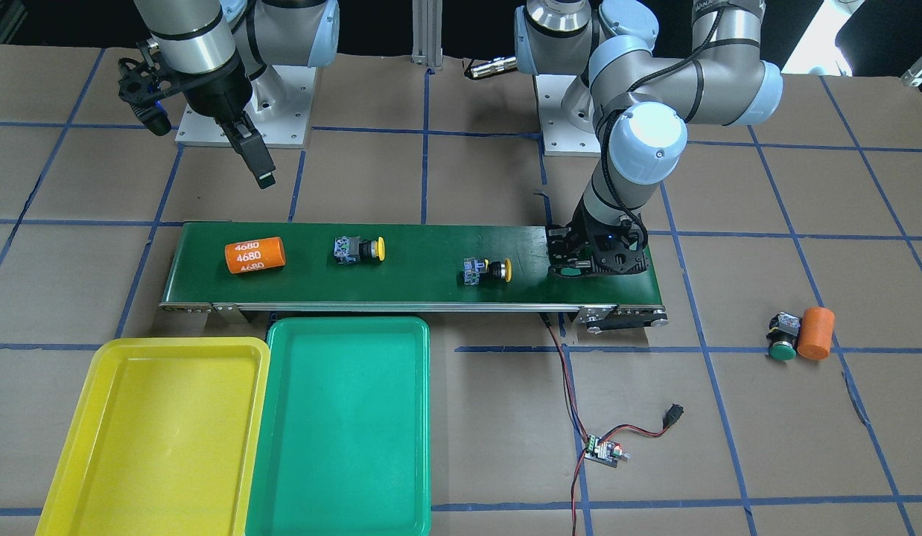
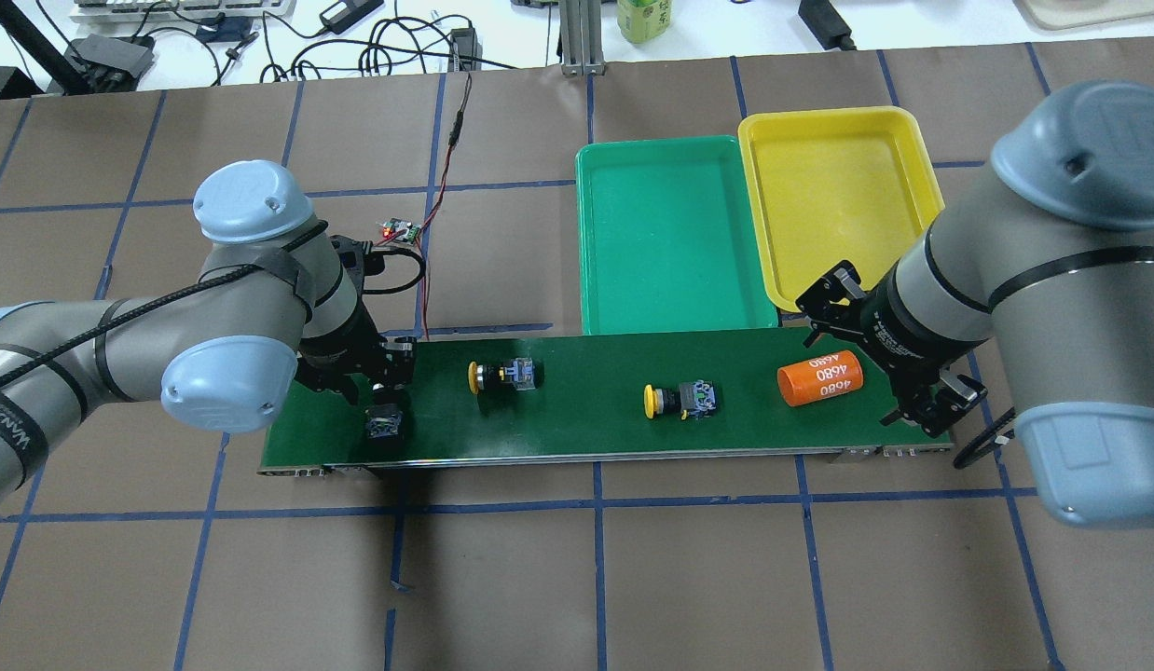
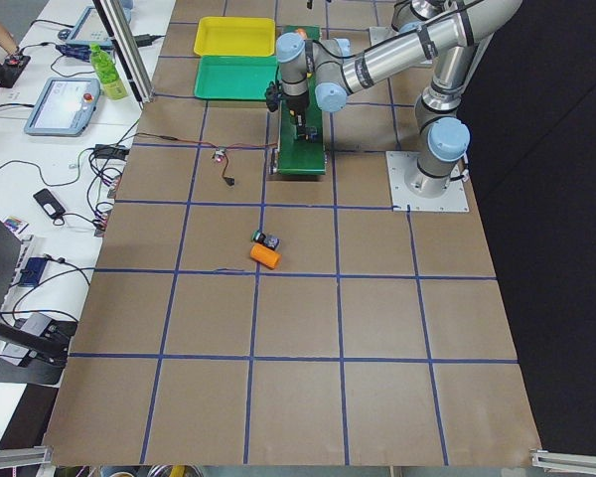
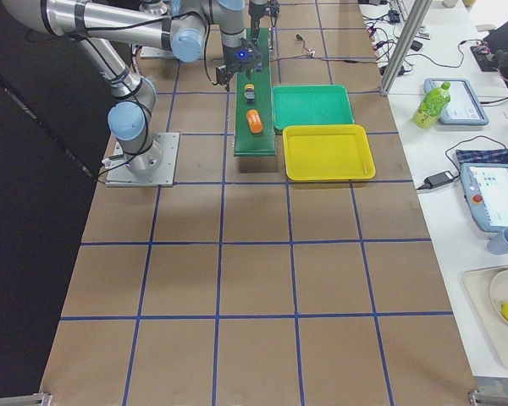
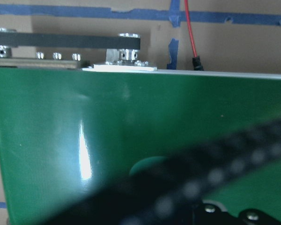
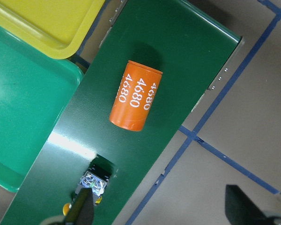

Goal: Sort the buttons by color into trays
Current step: 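Release the green button on the belt with left while right lowers to yellow button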

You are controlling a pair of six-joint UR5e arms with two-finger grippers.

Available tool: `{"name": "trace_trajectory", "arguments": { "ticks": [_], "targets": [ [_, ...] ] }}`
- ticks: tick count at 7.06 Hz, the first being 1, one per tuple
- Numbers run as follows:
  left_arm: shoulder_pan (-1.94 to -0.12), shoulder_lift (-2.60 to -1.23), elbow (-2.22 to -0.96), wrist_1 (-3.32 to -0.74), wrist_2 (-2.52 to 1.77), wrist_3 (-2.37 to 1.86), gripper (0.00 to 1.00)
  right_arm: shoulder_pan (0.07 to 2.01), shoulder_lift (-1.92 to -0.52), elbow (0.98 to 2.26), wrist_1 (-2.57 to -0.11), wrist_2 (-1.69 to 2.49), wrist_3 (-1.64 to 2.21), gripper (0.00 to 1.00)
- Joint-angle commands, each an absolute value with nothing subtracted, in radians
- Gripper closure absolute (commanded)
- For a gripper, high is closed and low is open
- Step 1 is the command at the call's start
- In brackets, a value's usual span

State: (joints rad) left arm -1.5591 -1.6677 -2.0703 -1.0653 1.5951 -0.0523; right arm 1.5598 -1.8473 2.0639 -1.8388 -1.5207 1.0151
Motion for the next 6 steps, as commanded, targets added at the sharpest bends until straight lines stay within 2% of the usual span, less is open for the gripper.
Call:
{"name": "trace_trajectory", "arguments": {
  "ticks": [1, 3, 4, 6],
  "targets": [
    [-1.545, -1.672, -2.005, -1.040, 1.598, -0.046, 0.00, 1.563, -1.798, 2.075, -1.877, -1.505, 1.109, 0.00],
    [-1.478, -1.667, -1.779, -1.324, 1.612, 0.038, 0.00, 1.563, -1.743, 2.075, -1.958, -1.434, 1.154, 0.00],
    [-1.374, -1.687, -1.723, -1.380, 1.609, 0.132, 0.00, 1.563, -1.700, 2.074, -1.962, -1.436, 1.157, 0.00],
    [-1.200, -1.750, -1.701, -1.365, 1.632, 0.397, 0.00, 1.563, -1.657, 2.079, -1.954, -1.433, 1.158, 0.00]
  ]
}}
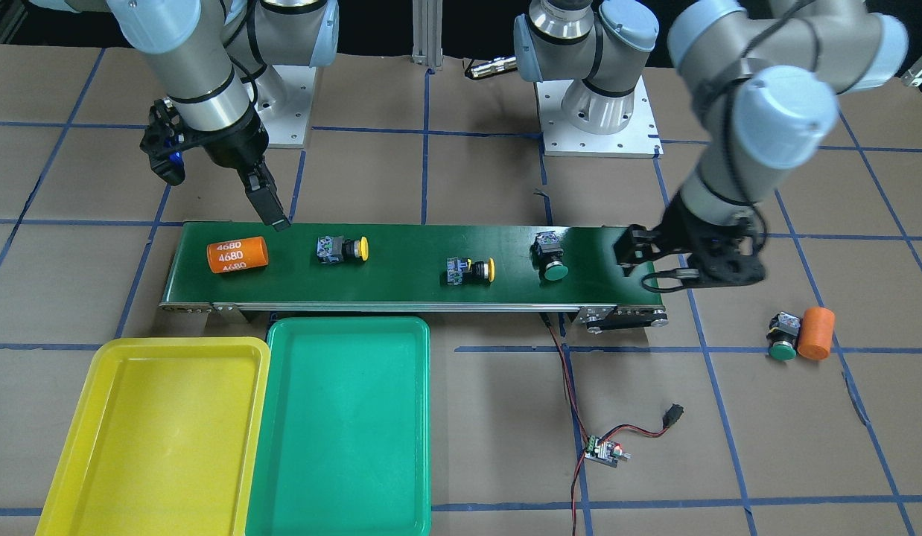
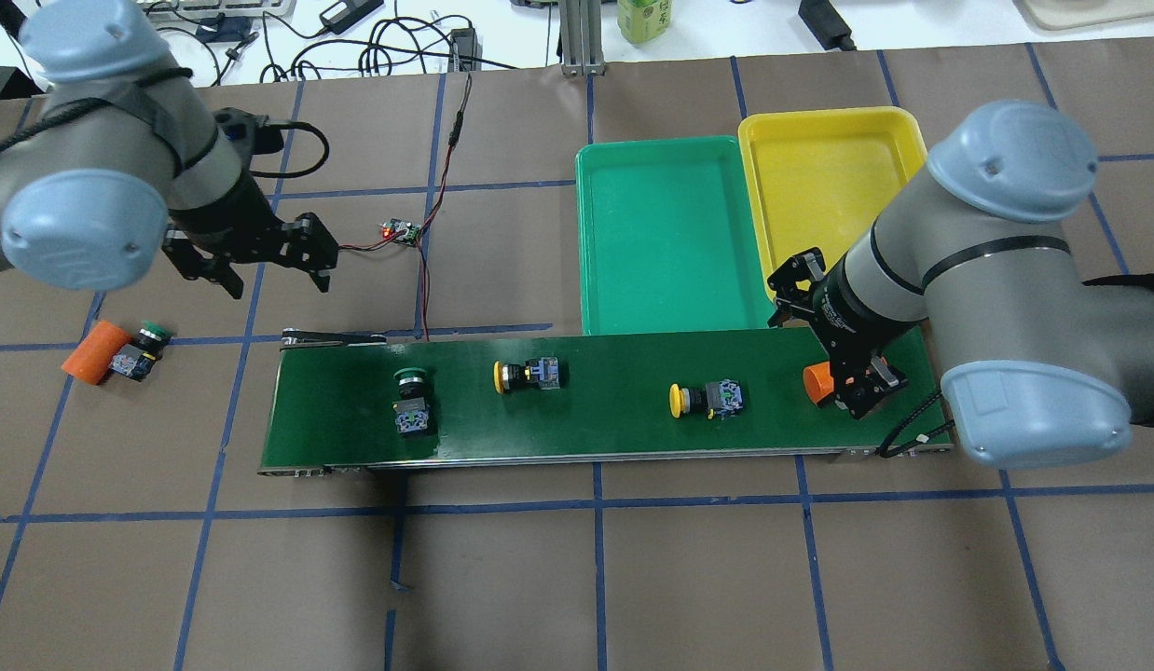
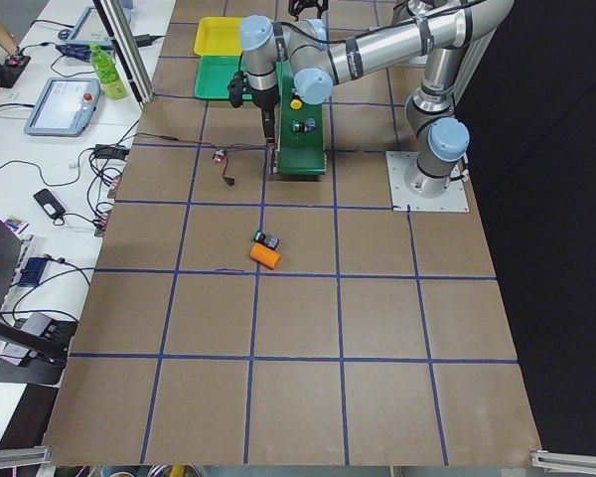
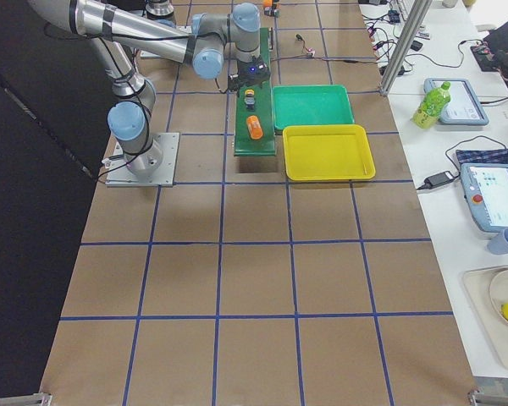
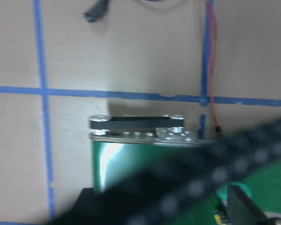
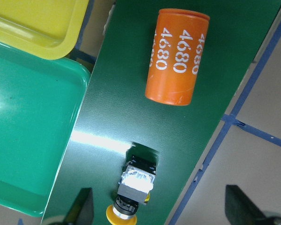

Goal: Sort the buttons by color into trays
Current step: 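Release the green button on the belt with left while right lowers to yellow button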

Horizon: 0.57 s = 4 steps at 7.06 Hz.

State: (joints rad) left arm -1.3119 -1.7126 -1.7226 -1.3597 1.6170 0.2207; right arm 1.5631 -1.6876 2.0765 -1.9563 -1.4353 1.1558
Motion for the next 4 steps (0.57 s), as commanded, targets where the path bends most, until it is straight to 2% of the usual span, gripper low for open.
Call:
{"name": "trace_trajectory", "arguments": {
  "ticks": [1, 4],
  "targets": [
    [-1.118, -1.773, -1.716, -1.352, 1.632, 0.551, 0.00, 1.563, -1.638, 2.085, -1.953, -1.436, 1.160, 0.00],
    [-0.918, -1.877, -1.726, -1.211, 1.634, 0.978, 0.00, 1.563, -1.580, 2.103, -1.973, -1.448, 1.149, 0.00]
  ]
}}
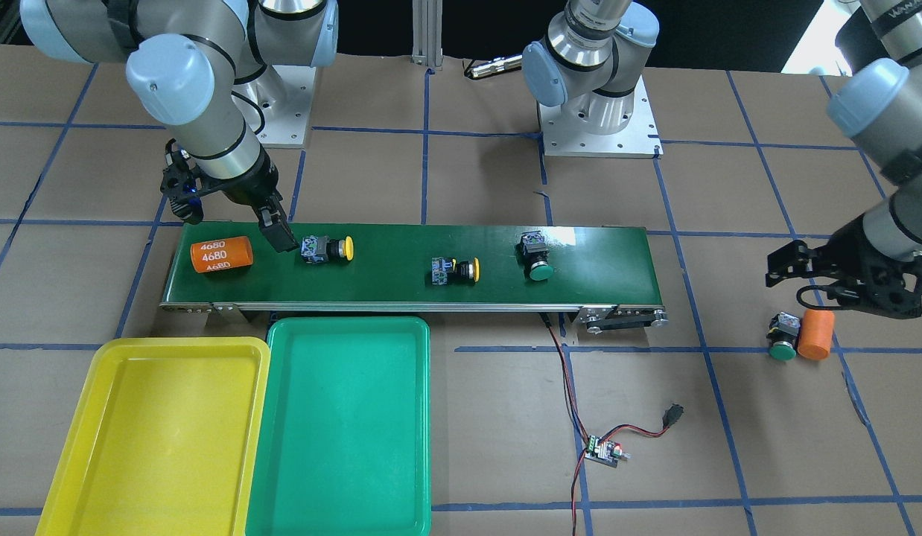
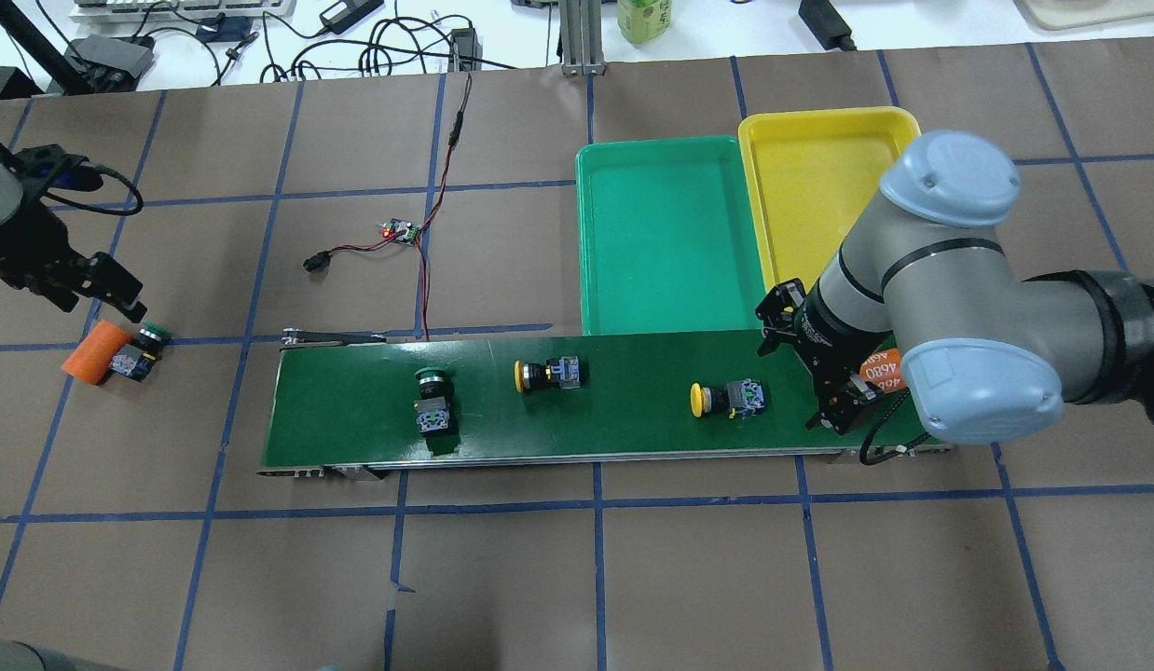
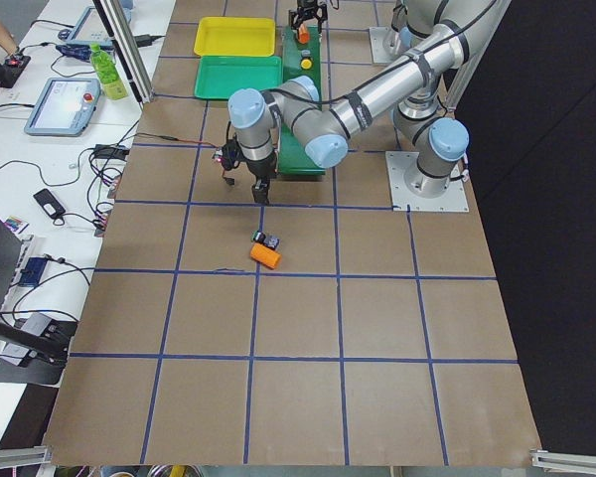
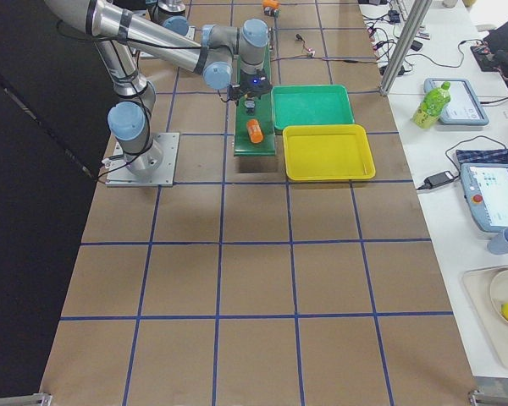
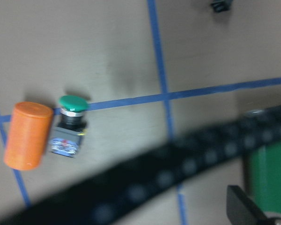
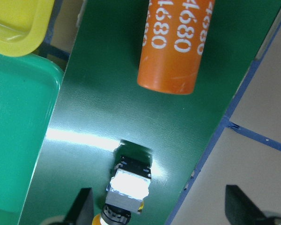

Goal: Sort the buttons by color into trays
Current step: 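Release the green button on the belt with left while right lowers to yellow button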

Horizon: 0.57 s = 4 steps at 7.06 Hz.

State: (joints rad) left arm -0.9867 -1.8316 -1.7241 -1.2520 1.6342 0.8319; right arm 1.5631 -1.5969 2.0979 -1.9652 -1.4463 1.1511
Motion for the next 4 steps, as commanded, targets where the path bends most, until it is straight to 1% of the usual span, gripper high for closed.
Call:
{"name": "trace_trajectory", "arguments": {
  "ticks": [1, 3, 4],
  "targets": [
    [-0.892, -1.925, -1.727, -1.102, 1.635, 1.061, 0.00, 1.563, -1.578, 2.102, -1.994, -1.447, 1.149, 0.00],
    [-0.877, -2.029, -1.726, -0.907, 1.634, 1.190, 0.00, 1.563, -1.537, 2.120, -2.026, -1.450, 1.147, 0.00],
    [-0.877, -2.054, -1.732, -0.896, 1.631, 1.203, 0.00, 1.563, -1.526, 2.121, -2.037, -1.450, 1.147, 0.00]
  ]
}}
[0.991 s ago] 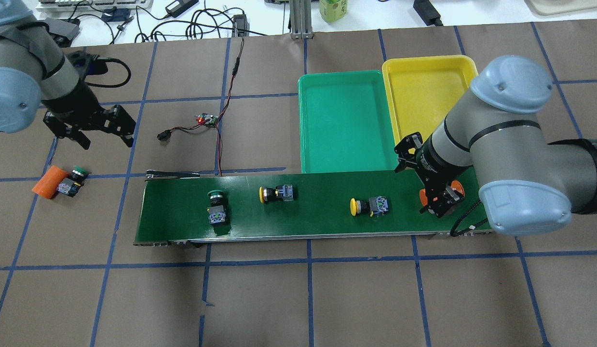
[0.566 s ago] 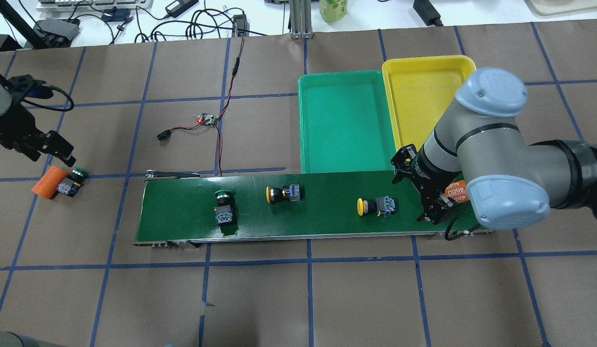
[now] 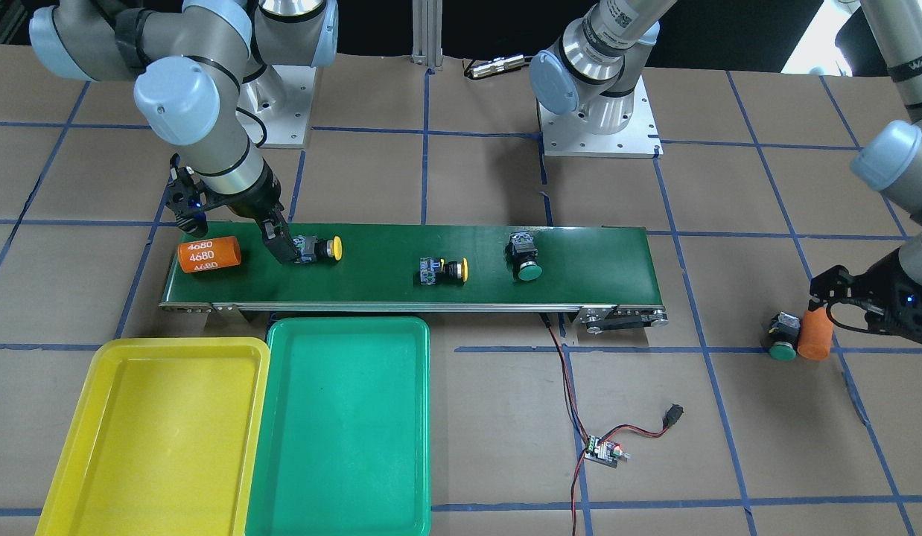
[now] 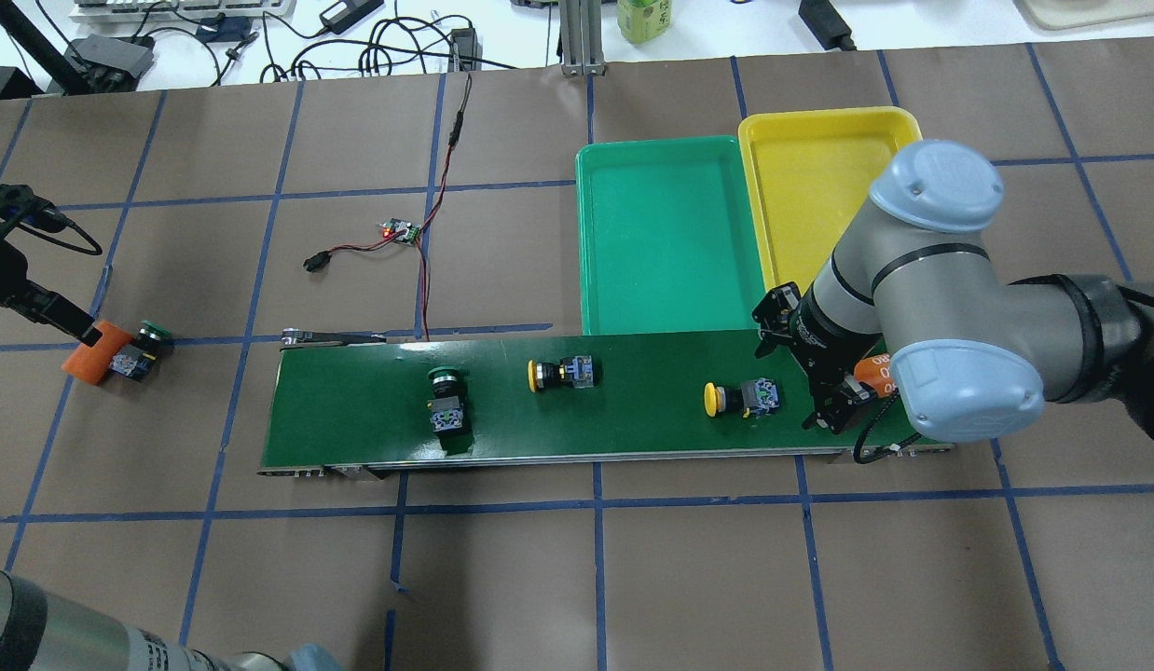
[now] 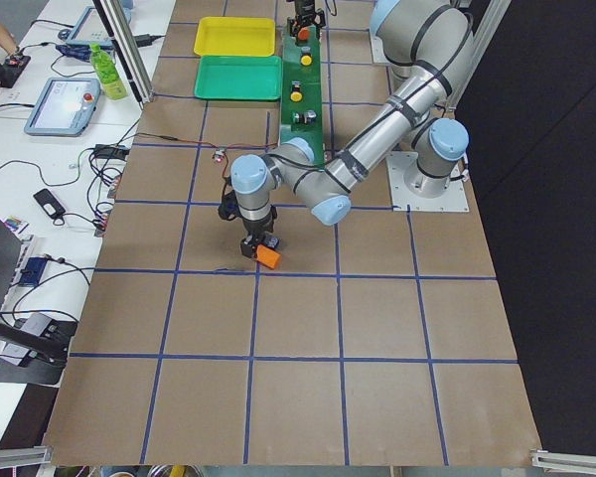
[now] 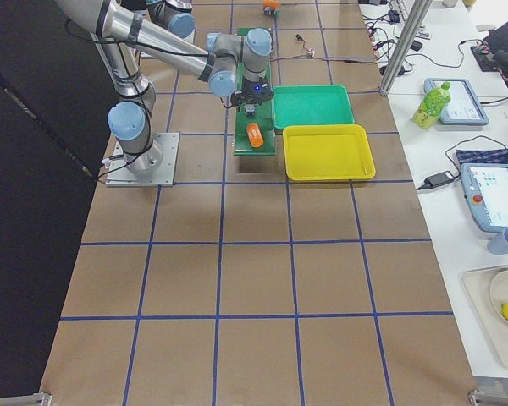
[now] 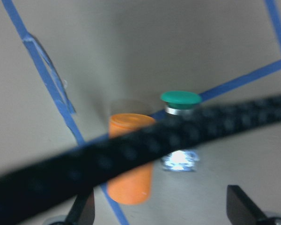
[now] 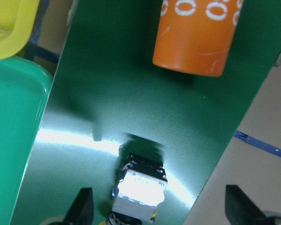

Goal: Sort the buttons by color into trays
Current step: 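Grasp the yellow-capped button with the right gripper while left grasps an orange cylinder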

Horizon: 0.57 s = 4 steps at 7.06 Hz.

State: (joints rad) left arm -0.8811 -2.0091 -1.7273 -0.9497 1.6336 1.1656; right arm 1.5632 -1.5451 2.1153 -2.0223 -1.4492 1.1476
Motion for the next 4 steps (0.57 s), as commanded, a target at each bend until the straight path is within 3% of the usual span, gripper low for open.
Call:
{"name": "trace_trajectory", "arguments": {
  "ticks": [1, 2, 3, 4],
  "targets": [
    [-0.877, -2.068, -1.750, -0.894, 1.629, 1.257, 0.02, 1.563, -1.522, 2.121, -2.039, -1.451, 1.146, 0.00],
    [-0.876, -2.081, -1.756, -0.878, 1.631, 1.278, 0.03, 1.563, -1.513, 2.129, -2.039, -1.451, 1.146, 0.01],
    [-0.876, -2.085, -1.759, -0.874, 1.632, 1.281, 0.25, 1.563, -1.508, 2.140, -2.042, -1.451, 1.146, 0.01],
    [-0.873, -2.083, -1.758, -0.873, 1.634, 1.301, 0.49, 1.562, -1.508, 2.143, -2.061, -1.453, 1.146, 0.19]
  ]
}}
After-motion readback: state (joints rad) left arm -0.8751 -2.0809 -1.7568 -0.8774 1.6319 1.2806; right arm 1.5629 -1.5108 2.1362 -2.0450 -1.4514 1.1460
